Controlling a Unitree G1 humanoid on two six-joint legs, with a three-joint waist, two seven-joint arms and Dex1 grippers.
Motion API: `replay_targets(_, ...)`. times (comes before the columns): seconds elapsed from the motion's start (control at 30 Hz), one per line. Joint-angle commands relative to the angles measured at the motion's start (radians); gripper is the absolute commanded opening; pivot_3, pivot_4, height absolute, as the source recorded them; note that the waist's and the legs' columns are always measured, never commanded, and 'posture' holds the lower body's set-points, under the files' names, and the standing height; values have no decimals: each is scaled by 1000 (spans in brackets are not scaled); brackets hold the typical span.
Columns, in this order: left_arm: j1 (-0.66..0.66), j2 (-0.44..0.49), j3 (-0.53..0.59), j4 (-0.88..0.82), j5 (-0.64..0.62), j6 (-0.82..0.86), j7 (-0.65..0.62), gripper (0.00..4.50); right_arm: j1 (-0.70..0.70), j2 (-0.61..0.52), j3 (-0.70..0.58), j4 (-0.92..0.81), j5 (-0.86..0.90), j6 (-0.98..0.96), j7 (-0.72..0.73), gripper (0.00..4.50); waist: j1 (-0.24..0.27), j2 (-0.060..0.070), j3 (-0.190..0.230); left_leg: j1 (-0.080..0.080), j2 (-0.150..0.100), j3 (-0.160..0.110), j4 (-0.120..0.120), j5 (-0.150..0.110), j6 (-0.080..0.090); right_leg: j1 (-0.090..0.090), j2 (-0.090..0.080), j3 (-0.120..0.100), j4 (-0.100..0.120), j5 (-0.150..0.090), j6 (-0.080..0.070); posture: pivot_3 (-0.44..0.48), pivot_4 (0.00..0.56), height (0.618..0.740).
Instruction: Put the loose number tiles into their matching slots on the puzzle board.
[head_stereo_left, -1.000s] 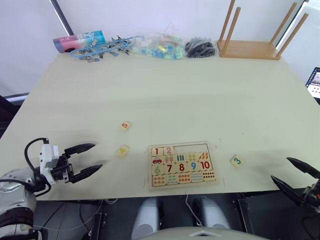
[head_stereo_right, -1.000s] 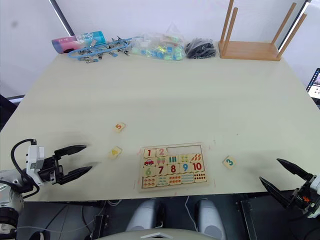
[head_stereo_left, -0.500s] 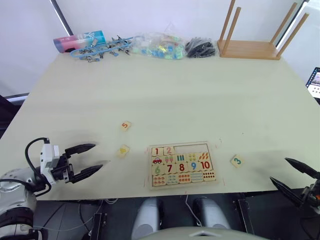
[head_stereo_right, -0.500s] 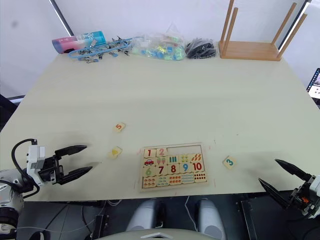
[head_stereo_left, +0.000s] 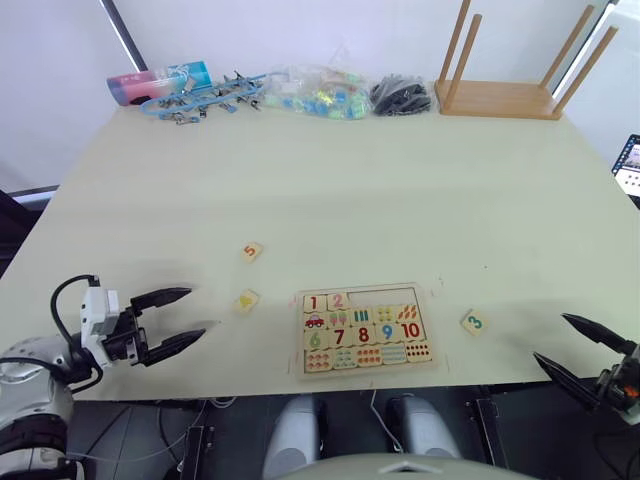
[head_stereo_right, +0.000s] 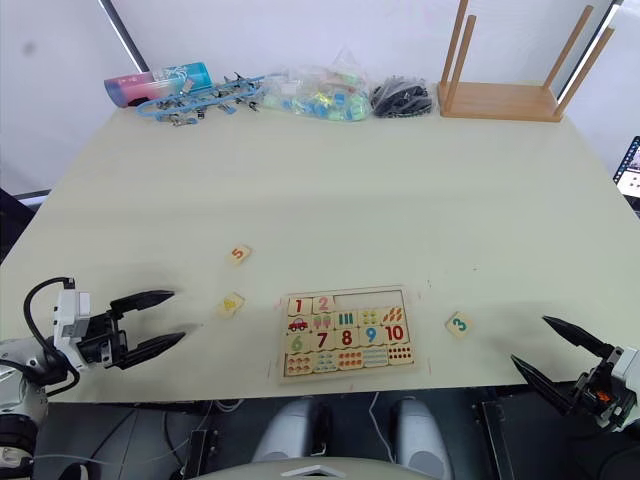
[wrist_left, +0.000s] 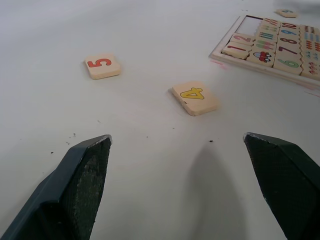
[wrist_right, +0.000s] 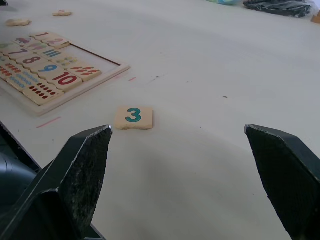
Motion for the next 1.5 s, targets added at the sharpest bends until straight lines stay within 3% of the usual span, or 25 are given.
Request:
replay_targets(0.03, -12, 19, 1, -24, -7, -6, -29, 4500, -4, -16, -10, -4, 20, -10, 5, 4445, 0, 0, 0, 0, 0, 0, 0, 0, 0, 0, 0, 0, 0, 0, 0, 0, 150, 737)
replay_targets(0.43, -37, 74, -121, -48, -50, -24, -29, 4500, 15, -49, 52, -130, 11, 49, 2, 4445, 0, 0, 0, 0, 0, 0, 0, 0, 0, 0, 0, 0, 1, 0, 0, 0, 150, 737)
replay_targets(0.6, -80, 132, -218, -47, -103, -39, -29, 4500, -31, -127, 106, -137, -26, 78, 23, 4445, 3, 0, 0, 0, -1, 0, 0, 0, 0, 0, 0, 0, 1, 0, 0, 0, 150, 737)
replay_targets(0.87, -100, 174, -319, -35, -167, -76, -29, 4500, -217, -251, 238, -27, -129, 114, 64, 4445, 0, 1, 0, 1, -3, 0, 0, 0, 0, 0, 1, 1, 1, 0, 0, 0, 150, 737)
replay_targets(1.03, -83, 187, -346, -52, -194, -91, -29, 4500, -253, -229, 282, -12, -140, 111, 53, 4445, 10, 1, 0, 0, -4, 1, 1, 0, 0, 0, 1, 1, 1, 0, 0, 0, 150, 737)
replay_targets(1.2, -73, 194, -353, -61, -211, -96, -29, 4500, -249, -189, 298, -50, -156, 168, -58, 4445, 17, 1, 0, 0, -4, 1, 2, 0, 0, 0, 1, 1, 2, 0, 0, 0, 150, 737)
replay_targets(1.5, -66, 189, -367, -116, -276, -90, -29, 4500, -97, -61, 296, -221, -187, 210, -310, 4445, 17, 1, 0, 0, -4, 0, 2, 0, 0, 0, 1, 1, 2, 0, 0, 0, 150, 737)
